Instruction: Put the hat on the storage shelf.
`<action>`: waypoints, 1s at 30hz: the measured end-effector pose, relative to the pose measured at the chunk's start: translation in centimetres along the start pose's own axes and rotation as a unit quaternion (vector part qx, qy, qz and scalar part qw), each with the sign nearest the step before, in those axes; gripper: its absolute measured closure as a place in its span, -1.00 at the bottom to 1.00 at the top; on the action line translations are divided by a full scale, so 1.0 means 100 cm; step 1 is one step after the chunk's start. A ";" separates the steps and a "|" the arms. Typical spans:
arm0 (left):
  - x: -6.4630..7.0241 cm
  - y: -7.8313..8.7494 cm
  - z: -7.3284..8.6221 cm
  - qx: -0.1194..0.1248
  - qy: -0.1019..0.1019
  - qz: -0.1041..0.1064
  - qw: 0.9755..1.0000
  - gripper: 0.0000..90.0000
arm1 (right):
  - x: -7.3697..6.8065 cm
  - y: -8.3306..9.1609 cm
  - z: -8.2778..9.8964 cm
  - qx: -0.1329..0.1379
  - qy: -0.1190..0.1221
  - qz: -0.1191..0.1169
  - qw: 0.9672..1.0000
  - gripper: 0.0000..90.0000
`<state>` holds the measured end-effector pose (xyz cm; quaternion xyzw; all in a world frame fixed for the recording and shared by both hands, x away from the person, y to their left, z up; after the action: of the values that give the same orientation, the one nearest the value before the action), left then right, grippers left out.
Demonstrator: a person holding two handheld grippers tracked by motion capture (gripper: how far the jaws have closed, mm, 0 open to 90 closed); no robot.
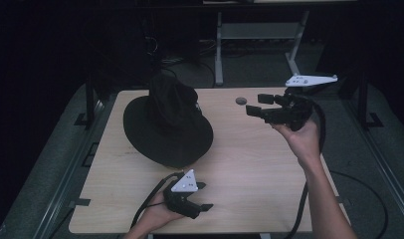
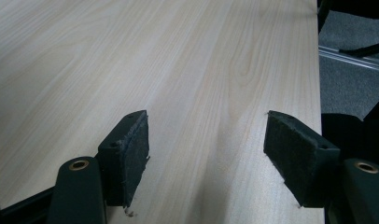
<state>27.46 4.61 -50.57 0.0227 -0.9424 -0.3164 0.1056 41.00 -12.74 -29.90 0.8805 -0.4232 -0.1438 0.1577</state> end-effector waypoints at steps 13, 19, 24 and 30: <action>-0.001 0.000 0.002 -0.010 -0.002 -0.003 1.000 -0.38 | 0.020 0.015 0.034 -0.018 -0.013 0.016 1.000 -0.37; -0.001 -0.001 0.002 -0.006 0.002 -0.005 1.000 -0.39 | 0.028 0.020 0.050 -0.023 -0.026 0.020 0.999 -0.38; -0.001 -0.002 0.002 -0.007 0.001 -0.005 1.000 -0.39 | 0.032 0.023 0.065 -0.031 -0.031 0.022 0.999 -0.38; -0.001 -0.001 0.003 -0.006 0.005 -0.006 1.000 -0.39 | 0.035 0.026 0.084 -0.038 -0.038 0.024 0.998 -0.38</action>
<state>27.51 4.70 -50.85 0.0293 -0.9398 -0.3226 0.1090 38.03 -18.42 -36.91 0.8574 -0.4440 -0.1896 0.1786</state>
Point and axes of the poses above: each handheld gripper's, and its own axes: y roughly backward along the jaws, z roughly out of its underside, x roughly to its right, the point moved 10 cm from there along -y, roughly forward along the jaws, and after that the axes turned 14 degrees about z, right-handed, at the moved point
